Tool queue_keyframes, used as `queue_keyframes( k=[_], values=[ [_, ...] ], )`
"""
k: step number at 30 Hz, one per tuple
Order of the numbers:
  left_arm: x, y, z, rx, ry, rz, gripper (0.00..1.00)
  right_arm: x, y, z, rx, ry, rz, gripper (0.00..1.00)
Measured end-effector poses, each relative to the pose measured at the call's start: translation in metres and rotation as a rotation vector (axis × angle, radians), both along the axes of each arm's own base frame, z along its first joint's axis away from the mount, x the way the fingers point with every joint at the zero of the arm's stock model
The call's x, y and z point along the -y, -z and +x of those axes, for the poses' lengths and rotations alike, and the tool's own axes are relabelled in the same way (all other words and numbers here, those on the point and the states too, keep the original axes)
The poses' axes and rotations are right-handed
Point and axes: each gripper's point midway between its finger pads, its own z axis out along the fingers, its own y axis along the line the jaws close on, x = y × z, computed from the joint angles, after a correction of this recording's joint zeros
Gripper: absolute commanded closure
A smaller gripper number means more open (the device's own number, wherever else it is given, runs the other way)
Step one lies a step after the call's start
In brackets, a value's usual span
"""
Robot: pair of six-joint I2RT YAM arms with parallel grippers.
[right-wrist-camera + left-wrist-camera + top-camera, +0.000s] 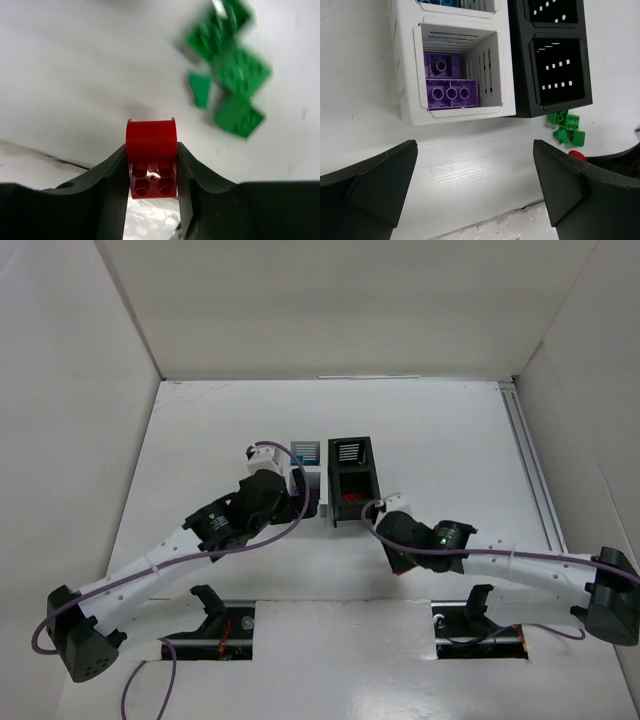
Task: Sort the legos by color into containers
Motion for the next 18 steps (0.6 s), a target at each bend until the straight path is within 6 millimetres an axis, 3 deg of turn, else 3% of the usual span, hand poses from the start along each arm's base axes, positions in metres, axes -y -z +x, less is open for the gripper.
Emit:
queue_keyframes(
  k=[5, 10, 14, 18],
  values=[
    [-0.004, -0.008, -0.002, 0.021, -0.006, -0.018, 0.00, -0.072, -0.087, 0.055, 0.273, -0.239, 0.150, 0.80],
    [-0.011, -0.013, -0.006, 0.027, -0.018, -0.027, 0.00, -0.114, -0.162, 0.103, 0.508, -0.347, 0.169, 0.78],
    [-0.014, -0.019, -0.008, 0.039, -0.023, -0.041, 0.00, -0.123, -0.177, 0.140, 0.591, -0.365, 0.124, 0.73],
    [-0.015, -0.018, -0.009, 0.035, -0.025, -0.037, 0.00, -0.119, -0.160, 0.164, 0.578, -0.371, 0.058, 0.68]
  ],
)
